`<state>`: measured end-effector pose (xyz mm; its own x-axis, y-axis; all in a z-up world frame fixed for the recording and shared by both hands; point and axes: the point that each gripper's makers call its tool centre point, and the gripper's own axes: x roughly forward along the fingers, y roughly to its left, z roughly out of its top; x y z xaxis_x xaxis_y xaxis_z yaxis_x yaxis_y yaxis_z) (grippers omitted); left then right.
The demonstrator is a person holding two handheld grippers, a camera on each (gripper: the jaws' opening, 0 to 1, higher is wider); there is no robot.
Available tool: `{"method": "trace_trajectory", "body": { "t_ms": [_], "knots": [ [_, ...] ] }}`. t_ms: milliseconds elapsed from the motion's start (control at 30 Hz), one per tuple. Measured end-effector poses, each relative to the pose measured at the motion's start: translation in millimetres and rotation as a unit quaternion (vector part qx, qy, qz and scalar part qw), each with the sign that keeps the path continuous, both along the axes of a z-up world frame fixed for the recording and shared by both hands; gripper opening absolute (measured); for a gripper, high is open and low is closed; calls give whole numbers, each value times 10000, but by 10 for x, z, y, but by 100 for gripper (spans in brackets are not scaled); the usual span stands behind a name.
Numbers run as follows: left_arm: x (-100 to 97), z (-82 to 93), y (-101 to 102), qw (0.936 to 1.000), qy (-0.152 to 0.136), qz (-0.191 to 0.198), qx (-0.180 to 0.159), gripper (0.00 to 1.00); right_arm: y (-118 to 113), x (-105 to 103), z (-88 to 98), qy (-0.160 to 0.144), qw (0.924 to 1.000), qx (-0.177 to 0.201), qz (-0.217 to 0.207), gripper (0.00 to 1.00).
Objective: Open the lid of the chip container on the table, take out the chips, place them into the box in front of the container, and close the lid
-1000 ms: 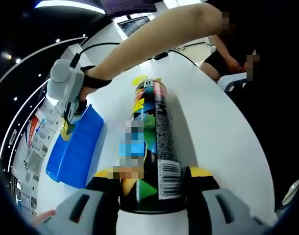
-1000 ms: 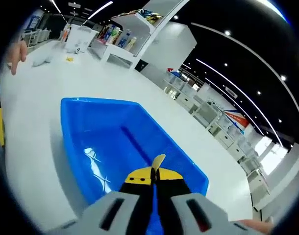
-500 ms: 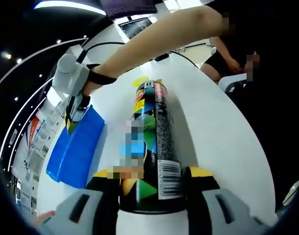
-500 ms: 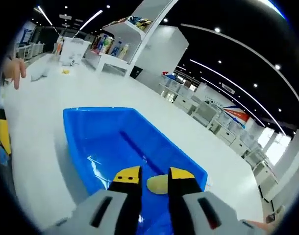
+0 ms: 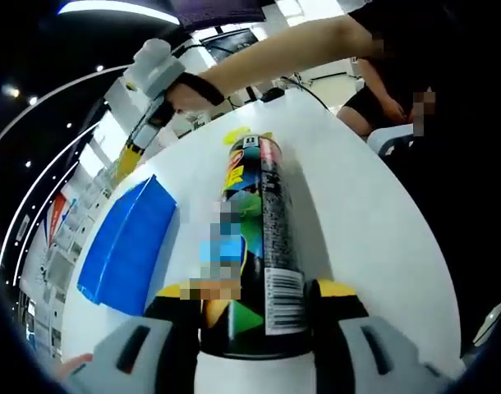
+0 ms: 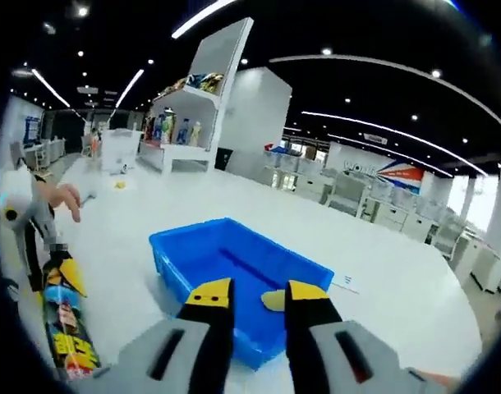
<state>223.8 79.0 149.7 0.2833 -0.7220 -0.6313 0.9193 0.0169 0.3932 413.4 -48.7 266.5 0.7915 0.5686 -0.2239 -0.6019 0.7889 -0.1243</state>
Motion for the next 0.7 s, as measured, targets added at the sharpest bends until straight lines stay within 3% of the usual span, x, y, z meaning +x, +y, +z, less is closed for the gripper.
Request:
{"method": "trace_trajectory", "body": {
  "t_ms": [67, 333, 400, 533, 600, 700],
  "knots": [
    [0, 0, 4, 10000, -1, 2, 2, 54, -115, 3, 71, 26, 9997, 238, 6, 23],
    [17, 1, 18, 10000, 4, -5, 6, 54, -442, -585, 222, 429, 9907, 1282, 121, 23],
    [19, 1, 21, 10000, 3, -4, 7, 54, -500, -745, 192, 634, 9861, 1525, 183, 23],
    [26, 2, 26, 10000, 1, -3, 4, 54, -626, -992, 15, 751, 9859, 1493, 106, 23],
    [30, 0, 29, 10000, 9, 13, 17, 54, -649, -1105, -128, 979, 9841, 1475, 155, 23],
    [30, 0, 32, 10000, 9, 28, 25, 54, -626, -1270, -301, 1393, 9756, 1674, 283, 23]
  ]
}}
